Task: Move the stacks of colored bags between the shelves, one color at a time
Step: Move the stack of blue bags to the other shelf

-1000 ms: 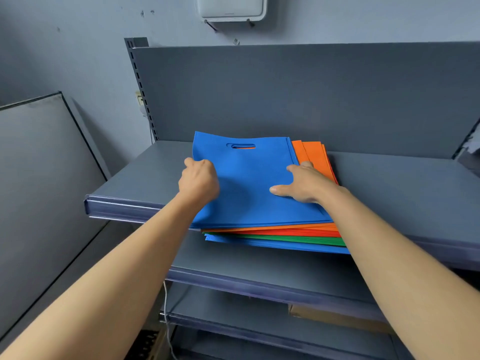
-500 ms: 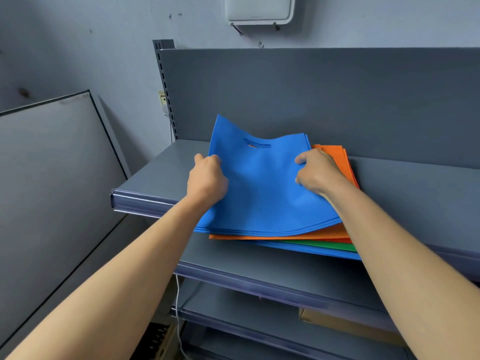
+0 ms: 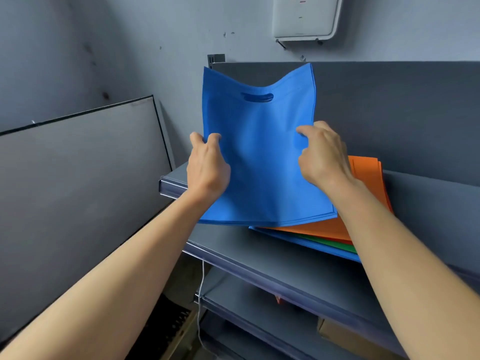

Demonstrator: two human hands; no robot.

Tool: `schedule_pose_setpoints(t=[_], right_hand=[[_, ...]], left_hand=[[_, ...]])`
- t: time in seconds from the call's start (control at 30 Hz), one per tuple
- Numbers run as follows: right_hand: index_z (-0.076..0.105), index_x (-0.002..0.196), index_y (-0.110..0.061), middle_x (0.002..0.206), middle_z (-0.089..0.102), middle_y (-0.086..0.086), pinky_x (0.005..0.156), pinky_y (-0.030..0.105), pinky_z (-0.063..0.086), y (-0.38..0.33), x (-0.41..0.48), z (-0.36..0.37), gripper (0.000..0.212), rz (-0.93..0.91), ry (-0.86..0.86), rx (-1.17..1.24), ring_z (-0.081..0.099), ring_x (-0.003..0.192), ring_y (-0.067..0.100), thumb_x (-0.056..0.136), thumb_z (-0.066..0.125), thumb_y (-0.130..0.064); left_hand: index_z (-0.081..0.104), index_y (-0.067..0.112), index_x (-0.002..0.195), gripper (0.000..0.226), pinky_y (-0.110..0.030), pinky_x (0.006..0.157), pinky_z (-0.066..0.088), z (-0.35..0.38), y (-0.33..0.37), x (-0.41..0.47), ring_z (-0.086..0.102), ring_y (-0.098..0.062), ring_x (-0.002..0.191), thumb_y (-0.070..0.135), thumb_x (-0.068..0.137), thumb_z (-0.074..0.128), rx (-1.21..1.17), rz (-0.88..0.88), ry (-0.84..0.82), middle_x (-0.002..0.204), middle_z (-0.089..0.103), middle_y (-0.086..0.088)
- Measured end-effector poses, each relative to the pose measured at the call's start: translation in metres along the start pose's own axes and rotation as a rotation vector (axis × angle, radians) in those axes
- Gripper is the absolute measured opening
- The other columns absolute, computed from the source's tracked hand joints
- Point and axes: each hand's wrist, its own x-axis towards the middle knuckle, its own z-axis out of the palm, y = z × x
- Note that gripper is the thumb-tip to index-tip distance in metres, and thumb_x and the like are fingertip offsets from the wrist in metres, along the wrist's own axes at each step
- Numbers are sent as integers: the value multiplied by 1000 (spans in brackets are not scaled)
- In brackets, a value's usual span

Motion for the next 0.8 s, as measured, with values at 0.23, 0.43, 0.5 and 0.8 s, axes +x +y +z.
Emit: schedule_pose_setpoints(t=[0.23,0.43,0.5,0.8], right_hand=[[45,134,-8,128,43,10,80,46,48,-38,-20,10,53,-203,-44,151,53,94,37,85,39,10],[48,129,-4,128,43,13,83,45,45,-107,-37,21,48,-392,-75,252,52,99,40,84,40,9],[48,131,-6,132,42,12,85,42,45,-137,-47,25,49,-454,-84,279,52,104,39,85,40,9],[52,123,-5,120,46,13,80,42,43,-312,-147,45,44,-704,-149,439,53,97,40,82,41,7]], left_hand=[[41,13,133,57,-41,77,46,-42,-28,-28,48,-33,86,-10,82,34,59,-113,138,123,30,-10],[41,12,132,56,-40,74,45,-105,-73,-58,48,-34,85,-10,81,33,153,-220,288,121,30,-10],[42,10,131,55,-40,74,45,-132,-91,-70,48,-34,85,-10,81,34,179,-255,338,121,30,-10],[45,9,133,52,-38,81,40,-285,-197,-161,53,-39,91,-7,83,40,359,-413,589,127,34,-17]])
